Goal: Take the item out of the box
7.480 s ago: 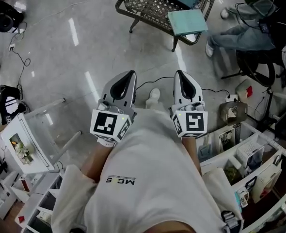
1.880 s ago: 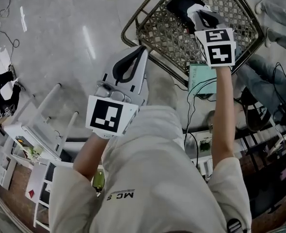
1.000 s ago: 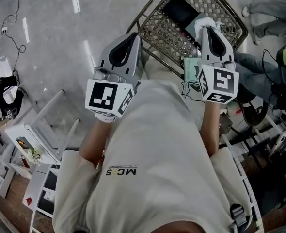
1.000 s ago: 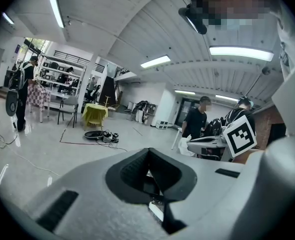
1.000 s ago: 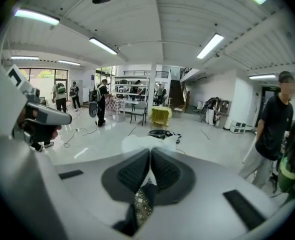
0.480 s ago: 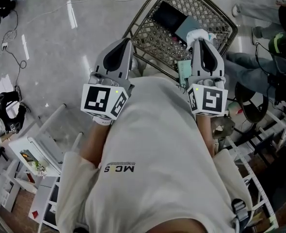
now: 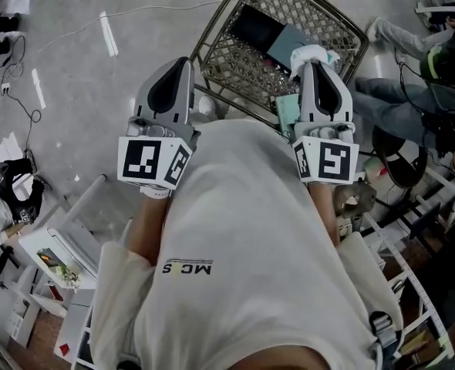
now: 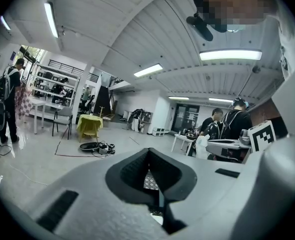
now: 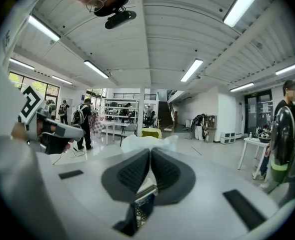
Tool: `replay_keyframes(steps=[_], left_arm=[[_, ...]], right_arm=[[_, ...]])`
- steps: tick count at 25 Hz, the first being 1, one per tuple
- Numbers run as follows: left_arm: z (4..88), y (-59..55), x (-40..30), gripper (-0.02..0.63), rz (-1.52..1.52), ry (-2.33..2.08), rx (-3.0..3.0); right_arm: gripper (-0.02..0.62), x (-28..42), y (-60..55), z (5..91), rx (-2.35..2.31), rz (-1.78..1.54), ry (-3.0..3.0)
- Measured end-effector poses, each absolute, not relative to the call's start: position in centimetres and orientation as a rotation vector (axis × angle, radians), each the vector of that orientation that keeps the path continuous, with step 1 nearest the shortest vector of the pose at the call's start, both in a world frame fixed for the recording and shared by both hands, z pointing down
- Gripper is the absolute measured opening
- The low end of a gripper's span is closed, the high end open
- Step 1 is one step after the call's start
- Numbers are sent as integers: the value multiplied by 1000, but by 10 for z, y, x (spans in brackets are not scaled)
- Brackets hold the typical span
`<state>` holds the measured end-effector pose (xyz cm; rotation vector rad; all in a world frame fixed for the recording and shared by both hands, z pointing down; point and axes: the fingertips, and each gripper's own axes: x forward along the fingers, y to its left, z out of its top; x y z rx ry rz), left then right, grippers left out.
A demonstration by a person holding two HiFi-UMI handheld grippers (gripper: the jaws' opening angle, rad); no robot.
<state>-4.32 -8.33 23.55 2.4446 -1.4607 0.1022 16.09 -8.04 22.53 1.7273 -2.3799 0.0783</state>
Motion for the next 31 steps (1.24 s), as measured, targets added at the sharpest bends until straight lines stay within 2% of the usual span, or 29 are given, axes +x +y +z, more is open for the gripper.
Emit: replay_keyframes(steps=[31], left_arm=[[225, -69, -45, 25, 92, -1431, 2459]], right_arm=[[26, 147, -72, 225, 1620, 19, -2416]])
